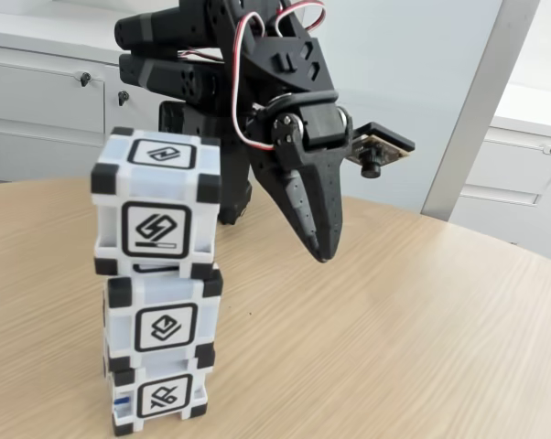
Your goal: Stack cubes from left to right.
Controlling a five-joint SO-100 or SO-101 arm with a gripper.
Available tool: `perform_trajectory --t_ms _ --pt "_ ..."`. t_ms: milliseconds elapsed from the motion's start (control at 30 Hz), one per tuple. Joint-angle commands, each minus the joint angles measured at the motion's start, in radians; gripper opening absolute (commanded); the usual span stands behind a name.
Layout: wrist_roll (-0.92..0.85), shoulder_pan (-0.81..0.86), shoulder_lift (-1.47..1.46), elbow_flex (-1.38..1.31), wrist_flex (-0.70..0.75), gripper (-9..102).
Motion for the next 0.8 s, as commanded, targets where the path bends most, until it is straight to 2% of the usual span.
perform_trajectory --t_ms 0,100,433,767 --pt "-0.031 0.009 -0.003 -0.018 0.040 0" --pt "-0.020 0.037 0.017 -0.017 0.080 0" --pt "-0.109 0.371 0.017 -0.017 0.081 0" --pt "-0.094 0.391 0.017 -0.017 0.081 0"
